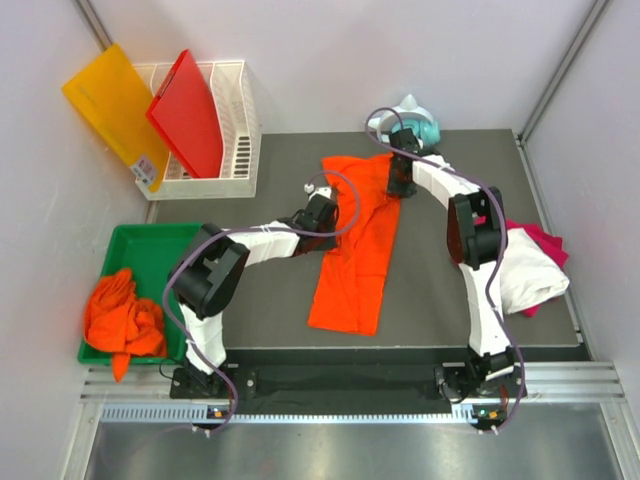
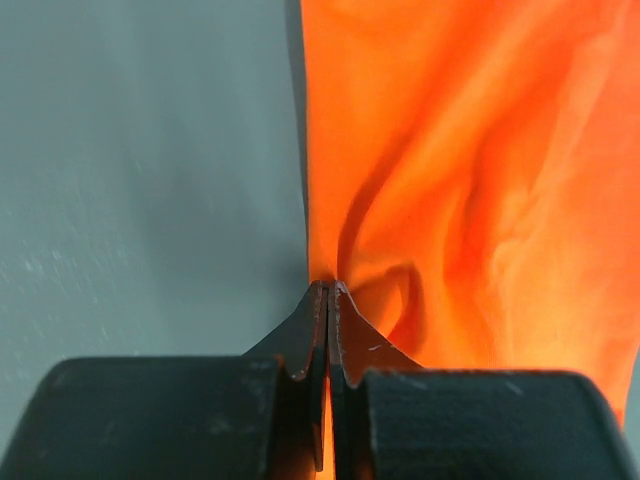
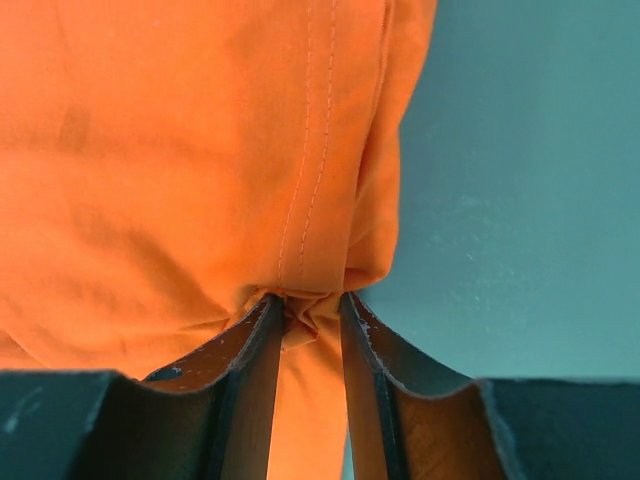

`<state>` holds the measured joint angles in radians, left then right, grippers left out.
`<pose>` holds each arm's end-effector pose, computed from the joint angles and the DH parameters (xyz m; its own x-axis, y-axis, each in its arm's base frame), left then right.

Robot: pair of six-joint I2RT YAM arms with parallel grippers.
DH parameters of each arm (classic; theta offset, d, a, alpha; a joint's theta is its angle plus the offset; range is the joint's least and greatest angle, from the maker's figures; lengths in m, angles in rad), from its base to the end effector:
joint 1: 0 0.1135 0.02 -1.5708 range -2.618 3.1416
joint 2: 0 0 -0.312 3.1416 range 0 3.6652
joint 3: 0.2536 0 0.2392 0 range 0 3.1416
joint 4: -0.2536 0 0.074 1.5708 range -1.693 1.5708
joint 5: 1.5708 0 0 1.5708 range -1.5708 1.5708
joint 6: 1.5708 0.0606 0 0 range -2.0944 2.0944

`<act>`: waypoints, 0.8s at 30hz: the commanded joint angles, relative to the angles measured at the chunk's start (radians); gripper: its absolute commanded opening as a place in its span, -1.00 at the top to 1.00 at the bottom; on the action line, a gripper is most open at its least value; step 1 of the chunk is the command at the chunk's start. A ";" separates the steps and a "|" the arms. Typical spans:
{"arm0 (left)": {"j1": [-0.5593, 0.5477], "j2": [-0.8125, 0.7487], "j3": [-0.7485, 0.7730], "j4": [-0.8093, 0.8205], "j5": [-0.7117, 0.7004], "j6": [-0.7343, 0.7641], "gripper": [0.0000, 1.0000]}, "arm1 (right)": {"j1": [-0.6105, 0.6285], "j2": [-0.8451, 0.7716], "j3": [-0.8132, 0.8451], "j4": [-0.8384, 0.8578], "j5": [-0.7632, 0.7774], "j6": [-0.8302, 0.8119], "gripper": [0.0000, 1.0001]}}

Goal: Fold and stack the t-shirts
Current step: Grab the bottom of the folded rectangular tshirt with both arms

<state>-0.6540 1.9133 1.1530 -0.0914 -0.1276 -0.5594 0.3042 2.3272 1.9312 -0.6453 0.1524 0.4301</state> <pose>0.3398 -0.2508 0.1904 -0.7910 -0.0568 -0.6091 0.1382 0.9533 -0.2684 0.5166 0.1525 0.1909 -0.8414 0.1678 -0.5137 0.1408 0.9858 0.0915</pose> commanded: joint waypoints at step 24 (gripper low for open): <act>-0.076 -0.177 -0.110 -0.272 -0.233 -0.020 0.99 | 0.035 -0.075 0.097 0.047 0.065 0.015 0.28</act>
<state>-0.7322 1.7809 1.0149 -0.1650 -0.2104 -0.6270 0.3443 2.4432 2.1296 -0.6540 0.1181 0.4252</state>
